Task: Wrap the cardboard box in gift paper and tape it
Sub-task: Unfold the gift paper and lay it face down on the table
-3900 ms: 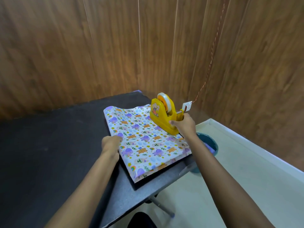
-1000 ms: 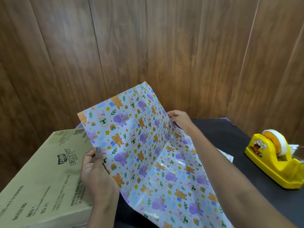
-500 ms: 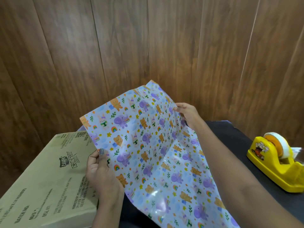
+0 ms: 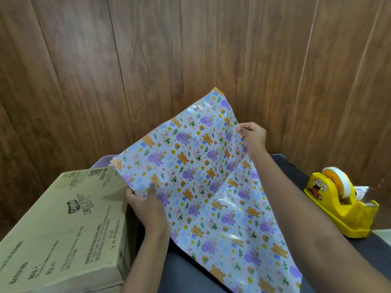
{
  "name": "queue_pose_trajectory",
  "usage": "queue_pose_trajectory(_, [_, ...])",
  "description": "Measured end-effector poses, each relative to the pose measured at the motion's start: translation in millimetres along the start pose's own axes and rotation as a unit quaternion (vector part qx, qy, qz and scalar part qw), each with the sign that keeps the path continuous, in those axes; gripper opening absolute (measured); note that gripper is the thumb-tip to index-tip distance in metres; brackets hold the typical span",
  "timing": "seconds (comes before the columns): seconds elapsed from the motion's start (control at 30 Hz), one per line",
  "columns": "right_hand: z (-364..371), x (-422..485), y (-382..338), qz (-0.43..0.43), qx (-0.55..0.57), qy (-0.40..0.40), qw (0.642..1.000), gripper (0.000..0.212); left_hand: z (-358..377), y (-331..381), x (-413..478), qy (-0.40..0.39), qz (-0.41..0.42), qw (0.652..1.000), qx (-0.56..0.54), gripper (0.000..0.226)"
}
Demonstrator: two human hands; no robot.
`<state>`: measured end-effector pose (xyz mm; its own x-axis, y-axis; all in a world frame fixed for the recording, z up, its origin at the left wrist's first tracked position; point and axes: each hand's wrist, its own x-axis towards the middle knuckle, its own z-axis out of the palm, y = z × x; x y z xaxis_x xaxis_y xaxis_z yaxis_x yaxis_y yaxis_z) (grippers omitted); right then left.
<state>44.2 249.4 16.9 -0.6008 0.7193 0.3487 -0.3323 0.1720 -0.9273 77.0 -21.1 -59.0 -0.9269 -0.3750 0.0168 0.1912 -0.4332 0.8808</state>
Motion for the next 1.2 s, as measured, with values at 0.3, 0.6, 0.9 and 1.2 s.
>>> queue_pose_trajectory(0.3, [3, 3, 5, 0.046, -0.059, 0.007, 0.997, 0.007, -5, 8, 3, 0.044, 0.012, 0.999, 0.001, 0.018])
queue_pose_trajectory(0.6, [-30, 9, -1, 0.158, -0.139, -0.200, 0.957, 0.009, -4, 6, 11, 0.055, 0.010, 0.998, -0.014, 0.017])
queue_pose_trajectory(0.9, [-23, 16, -49, -0.036, -0.187, -0.147, 0.971, 0.026, -1, -11, 16, -0.020, -0.002, 1.000, -0.023, 0.060])
queue_pose_trajectory(1.2, [8, -27, -167, -0.389, -0.220, -0.088, 0.890, 0.021, 30, -25, -52, -0.306, -0.374, 0.873, -0.061, 0.075])
